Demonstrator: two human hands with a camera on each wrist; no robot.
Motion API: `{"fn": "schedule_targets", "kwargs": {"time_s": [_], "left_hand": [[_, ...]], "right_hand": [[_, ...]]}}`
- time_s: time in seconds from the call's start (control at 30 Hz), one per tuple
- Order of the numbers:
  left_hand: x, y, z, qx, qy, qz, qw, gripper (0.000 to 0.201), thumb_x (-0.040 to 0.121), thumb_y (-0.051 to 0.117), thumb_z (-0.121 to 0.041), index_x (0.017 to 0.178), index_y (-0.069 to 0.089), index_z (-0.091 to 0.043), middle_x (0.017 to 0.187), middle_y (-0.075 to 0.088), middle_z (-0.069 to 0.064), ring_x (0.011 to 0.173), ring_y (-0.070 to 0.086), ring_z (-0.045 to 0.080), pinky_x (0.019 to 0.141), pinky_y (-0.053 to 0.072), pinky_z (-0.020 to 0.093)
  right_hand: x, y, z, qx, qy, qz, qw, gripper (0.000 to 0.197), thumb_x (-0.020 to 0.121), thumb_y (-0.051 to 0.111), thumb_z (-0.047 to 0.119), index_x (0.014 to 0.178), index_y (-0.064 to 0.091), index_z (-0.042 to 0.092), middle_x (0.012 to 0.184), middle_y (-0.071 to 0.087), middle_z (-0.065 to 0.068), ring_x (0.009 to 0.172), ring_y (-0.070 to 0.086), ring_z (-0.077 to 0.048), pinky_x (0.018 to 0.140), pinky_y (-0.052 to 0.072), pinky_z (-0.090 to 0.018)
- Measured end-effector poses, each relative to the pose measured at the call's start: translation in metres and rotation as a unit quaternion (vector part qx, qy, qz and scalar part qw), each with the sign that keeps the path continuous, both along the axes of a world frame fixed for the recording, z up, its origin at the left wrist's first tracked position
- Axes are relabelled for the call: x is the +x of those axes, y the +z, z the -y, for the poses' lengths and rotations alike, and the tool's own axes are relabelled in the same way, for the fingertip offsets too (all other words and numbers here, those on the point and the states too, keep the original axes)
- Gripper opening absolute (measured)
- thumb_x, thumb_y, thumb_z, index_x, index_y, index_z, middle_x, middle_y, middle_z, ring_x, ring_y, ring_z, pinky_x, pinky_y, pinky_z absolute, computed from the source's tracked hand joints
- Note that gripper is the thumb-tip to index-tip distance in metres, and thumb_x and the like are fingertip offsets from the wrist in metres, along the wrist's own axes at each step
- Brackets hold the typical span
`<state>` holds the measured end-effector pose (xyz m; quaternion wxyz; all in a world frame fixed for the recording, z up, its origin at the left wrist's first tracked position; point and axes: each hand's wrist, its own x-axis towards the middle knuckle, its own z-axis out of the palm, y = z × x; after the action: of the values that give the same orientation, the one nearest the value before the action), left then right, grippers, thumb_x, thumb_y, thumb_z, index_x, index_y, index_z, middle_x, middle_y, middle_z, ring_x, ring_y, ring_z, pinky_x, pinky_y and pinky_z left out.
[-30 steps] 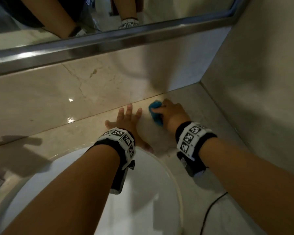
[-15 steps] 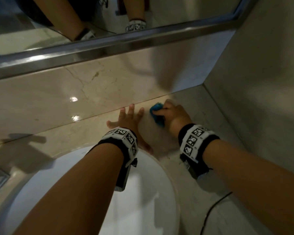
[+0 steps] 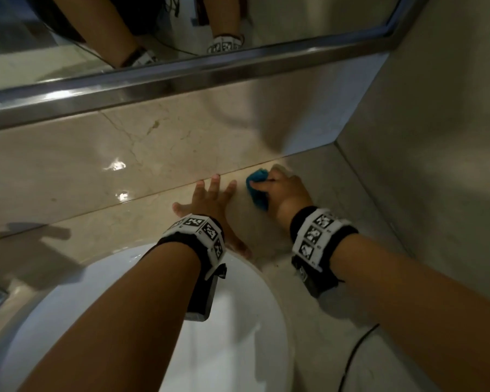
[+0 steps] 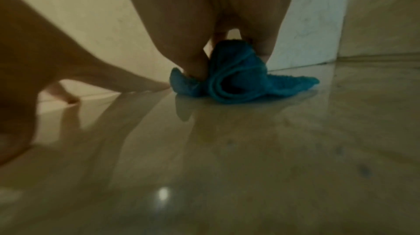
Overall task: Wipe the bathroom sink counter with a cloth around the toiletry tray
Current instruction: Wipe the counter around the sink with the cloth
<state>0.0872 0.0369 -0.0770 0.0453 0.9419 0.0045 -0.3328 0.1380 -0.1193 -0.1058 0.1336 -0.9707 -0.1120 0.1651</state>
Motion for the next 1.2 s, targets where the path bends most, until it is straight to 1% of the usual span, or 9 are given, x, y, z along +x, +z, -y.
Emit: {"fn": "schedule_targets", "kwargs": {"time_s": [0.1,0.2,0.33,0.43,0.57,0.73,0.93,1.07,1.2], "left_hand": [[0.000,-0.002,-0.002,-0.008,0.000,0.007,1.000,0.146,0.039,0.082,-0.069,0.145,-0.016,-0.045,0.155,-0.024,-0.010,0.145,-0.015,0.026,0.106,0.015,0.071],[0.000,-0.004,-0.004,-0.010,-0.006,0.005,1.000,0.147,0.037,0.081,-0.071,0.144,-0.017,-0.045,0.155,-0.025,-0.010,0.145,-0.016,0.026,0.106,0.015,0.072],[0.001,-0.002,-0.003,-0.016,-0.005,0.005,1.000,0.147,0.038,0.081,-0.070,0.144,-0.016,-0.045,0.155,-0.024,-0.010,0.145,-0.016,0.026,0.105,0.014,0.072],[0.002,-0.004,-0.003,-0.013,-0.003,0.011,1.000,0.147,0.037,0.081,-0.071,0.144,-0.016,-0.045,0.155,-0.023,-0.009,0.145,-0.015,0.027,0.105,0.015,0.072],[0.001,-0.005,-0.004,-0.014,-0.005,0.011,1.000,0.146,0.038,0.081,-0.071,0.144,-0.017,-0.045,0.155,-0.023,-0.009,0.145,-0.015,0.026,0.105,0.015,0.072],[0.001,-0.003,-0.003,-0.012,-0.005,-0.004,1.000,0.147,0.039,0.081,-0.071,0.144,-0.018,-0.045,0.155,-0.026,-0.010,0.145,-0.018,0.026,0.105,0.013,0.072],[0.003,-0.003,-0.004,-0.013,-0.004,-0.009,1.000,0.147,0.040,0.081,-0.069,0.144,-0.019,-0.045,0.154,-0.028,-0.010,0.144,-0.019,0.026,0.105,0.013,0.073],[0.003,-0.006,-0.003,-0.012,-0.005,-0.007,1.000,0.146,0.040,0.081,-0.069,0.144,-0.019,-0.045,0.155,-0.026,-0.009,0.144,-0.019,0.027,0.105,0.013,0.073],[0.004,-0.009,-0.005,-0.022,-0.005,-0.001,1.000,0.147,0.038,0.081,-0.071,0.144,-0.017,-0.045,0.155,-0.026,-0.010,0.144,-0.019,0.027,0.105,0.012,0.073]], "right_hand": [[0.020,0.007,0.023,0.030,-0.078,-0.031,0.996,0.033,0.089,0.055,0.042,0.112,0.054,0.018,0.134,0.047,-0.016,0.121,0.046,-0.040,0.099,0.039,-0.039],[0.036,0.002,0.064,-0.033,-0.083,-0.015,0.996,0.048,0.093,0.049,0.023,0.140,0.040,0.028,0.155,0.020,-0.007,0.138,0.023,-0.042,0.115,0.024,-0.045],[0.022,0.010,0.056,-0.032,-0.073,-0.022,0.997,0.055,0.092,0.050,0.021,0.144,0.033,0.028,0.153,0.023,-0.009,0.136,0.028,-0.040,0.113,0.026,-0.041],[-0.010,0.013,0.036,0.017,-0.013,0.064,0.998,0.046,0.092,0.048,0.017,0.136,0.045,0.025,0.134,0.044,-0.012,0.117,0.047,-0.034,0.097,0.040,-0.039],[-0.010,0.008,0.058,0.064,-0.028,0.067,0.995,0.032,0.091,0.054,0.018,0.123,0.057,0.019,0.118,0.052,-0.011,0.109,0.052,-0.030,0.086,0.040,-0.031],[0.011,0.017,0.098,0.029,-0.150,0.022,0.988,0.047,0.093,0.054,0.027,0.138,0.045,0.021,0.143,0.033,-0.016,0.128,0.038,-0.034,0.107,0.029,-0.032],[-0.008,0.010,0.089,0.065,-0.084,0.025,0.994,0.045,0.089,0.060,0.014,0.133,0.051,0.016,0.131,0.043,-0.018,0.117,0.047,-0.033,0.098,0.032,-0.024],[0.015,0.012,0.114,-0.007,-0.170,0.046,0.984,0.045,0.095,0.050,0.013,0.139,0.043,0.009,0.143,0.038,-0.017,0.128,0.041,-0.034,0.099,0.037,-0.025],[-0.005,0.001,0.091,0.096,-0.209,0.068,0.971,0.027,0.091,0.057,0.019,0.115,0.057,0.008,0.119,0.054,-0.013,0.110,0.054,-0.032,0.092,0.046,-0.031]]}}
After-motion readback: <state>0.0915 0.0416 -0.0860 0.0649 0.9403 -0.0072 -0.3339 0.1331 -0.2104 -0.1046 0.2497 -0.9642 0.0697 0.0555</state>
